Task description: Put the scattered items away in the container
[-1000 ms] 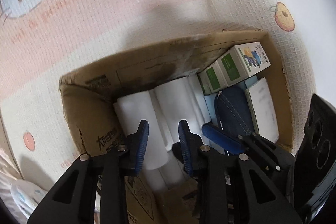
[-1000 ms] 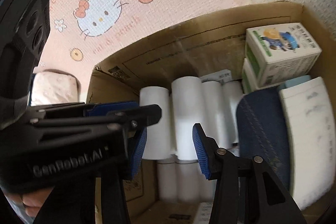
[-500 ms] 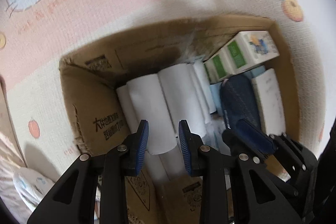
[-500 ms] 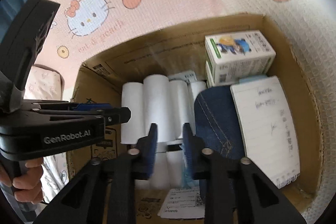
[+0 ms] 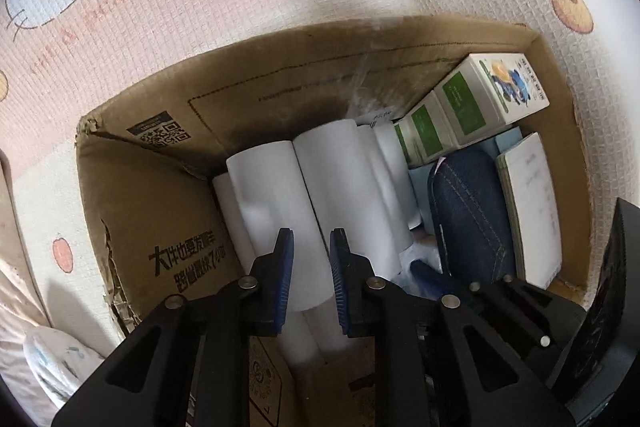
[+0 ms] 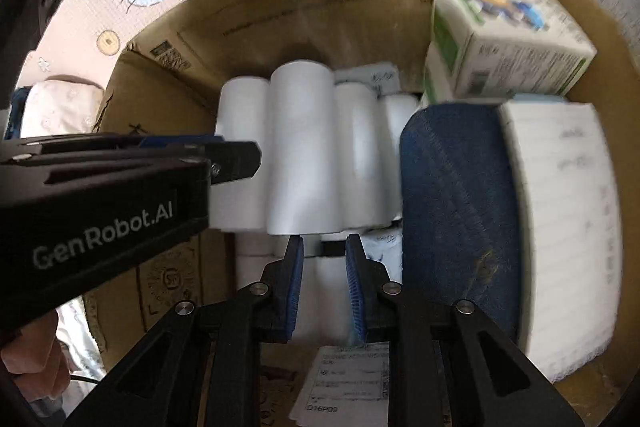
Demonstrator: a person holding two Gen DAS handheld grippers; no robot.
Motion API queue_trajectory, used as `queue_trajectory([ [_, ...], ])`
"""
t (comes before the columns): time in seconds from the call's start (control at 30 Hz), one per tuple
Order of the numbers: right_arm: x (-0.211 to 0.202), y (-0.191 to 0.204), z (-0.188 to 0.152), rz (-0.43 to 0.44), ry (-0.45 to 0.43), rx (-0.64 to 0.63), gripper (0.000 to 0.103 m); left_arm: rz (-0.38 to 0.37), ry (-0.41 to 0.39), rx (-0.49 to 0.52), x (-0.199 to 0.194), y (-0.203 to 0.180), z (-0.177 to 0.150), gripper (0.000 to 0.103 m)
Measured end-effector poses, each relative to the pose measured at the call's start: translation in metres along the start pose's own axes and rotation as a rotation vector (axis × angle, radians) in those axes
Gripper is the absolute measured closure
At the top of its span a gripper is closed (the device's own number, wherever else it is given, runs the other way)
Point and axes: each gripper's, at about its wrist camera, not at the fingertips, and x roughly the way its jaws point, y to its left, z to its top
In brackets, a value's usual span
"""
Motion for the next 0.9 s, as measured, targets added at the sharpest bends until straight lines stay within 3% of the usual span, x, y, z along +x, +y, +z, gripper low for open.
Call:
queue_trajectory([
  [0.2,-0.013,-0.002,-0.006,0.022,-0.036,0.025,0.084,-0.098,-0.051,-0.026,-0.023,0.002,-0.023,0.080],
  [0.4,-0.047,0.009,-0.014,0.021,-0.149,0.090,0.084,-0.128,-0.214,-0.033,-0.072,0.014,-0.059,0.064],
  [0.57,-0.088,0.027,-0.041,0.035,-0.231,0.145,0.084,-0.116,-0.341,-0.005,-0.100,0.029,-0.086,0.059],
  [0.67,-0.114,0.044,-0.065,-0.013,-0.283,0.121,0.084,-0.144,-0.419,0.024,-0.114,0.037,-0.104,0.056],
  [0.9,-0.139,0.110,-0.086,-0.126,-0.329,0.033,0.082,-0.240,-0.554,0.052,-0.145,0.063,-0.157,0.044],
])
